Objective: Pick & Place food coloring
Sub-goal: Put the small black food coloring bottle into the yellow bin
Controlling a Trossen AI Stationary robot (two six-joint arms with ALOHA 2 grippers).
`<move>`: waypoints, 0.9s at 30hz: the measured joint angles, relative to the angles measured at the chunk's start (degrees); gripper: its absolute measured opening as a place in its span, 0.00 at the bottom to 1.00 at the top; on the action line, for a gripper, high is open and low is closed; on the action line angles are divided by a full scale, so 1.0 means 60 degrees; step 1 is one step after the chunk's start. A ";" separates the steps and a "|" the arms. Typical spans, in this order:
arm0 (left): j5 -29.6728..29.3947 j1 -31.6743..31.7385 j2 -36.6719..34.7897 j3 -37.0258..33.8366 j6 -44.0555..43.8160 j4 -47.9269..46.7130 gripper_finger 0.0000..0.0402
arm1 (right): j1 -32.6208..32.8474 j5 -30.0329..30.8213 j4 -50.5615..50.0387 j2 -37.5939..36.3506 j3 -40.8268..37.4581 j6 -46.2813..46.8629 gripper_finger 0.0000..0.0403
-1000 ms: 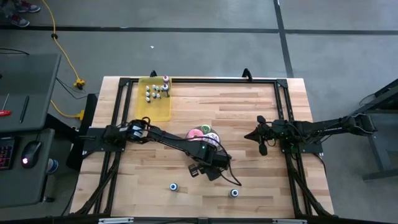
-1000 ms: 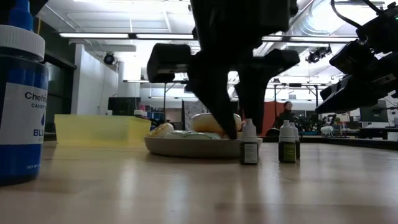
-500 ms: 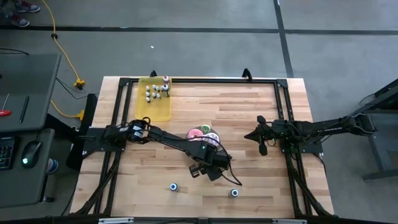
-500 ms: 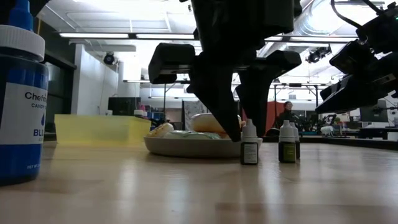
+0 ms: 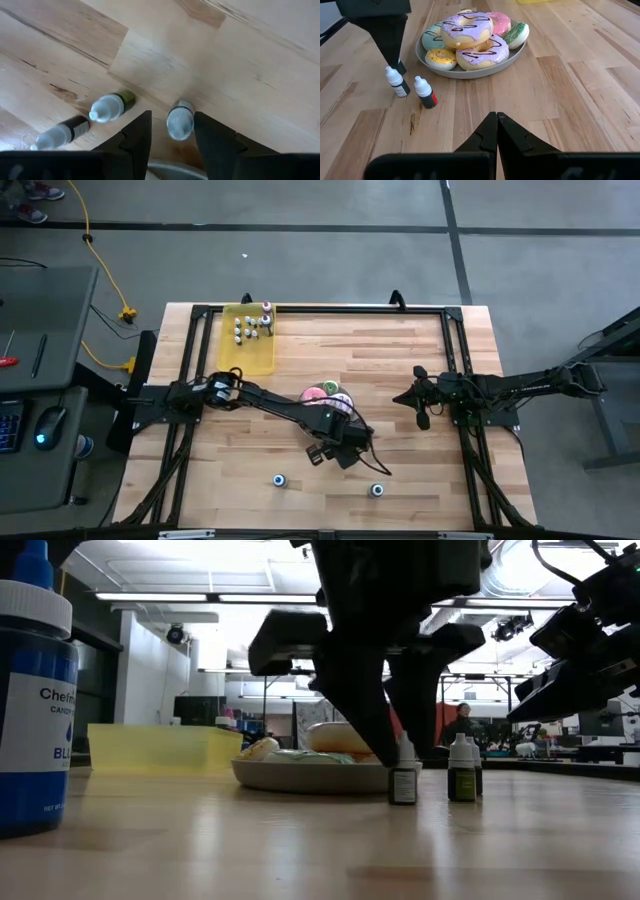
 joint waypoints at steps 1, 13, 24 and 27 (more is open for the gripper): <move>-0.0004 0.0000 0.0038 0.0004 -0.0006 0.0040 0.36 | 0.0002 -0.0001 0.0003 0.0001 -0.0003 0.0000 0.00; 0.0064 0.0033 0.0064 0.0000 -0.0244 -0.0002 0.28 | 0.0002 0.0002 0.0003 0.0000 -0.0003 0.0000 0.00; 0.0076 0.0036 0.0057 0.0000 -0.0753 0.0021 0.13 | -0.0001 0.0002 0.0003 -0.0003 0.0000 0.0000 0.00; 0.0069 0.0036 0.0054 0.0000 -0.0972 0.0018 0.14 | -0.0001 0.0002 0.0003 0.0001 0.0000 0.0000 0.00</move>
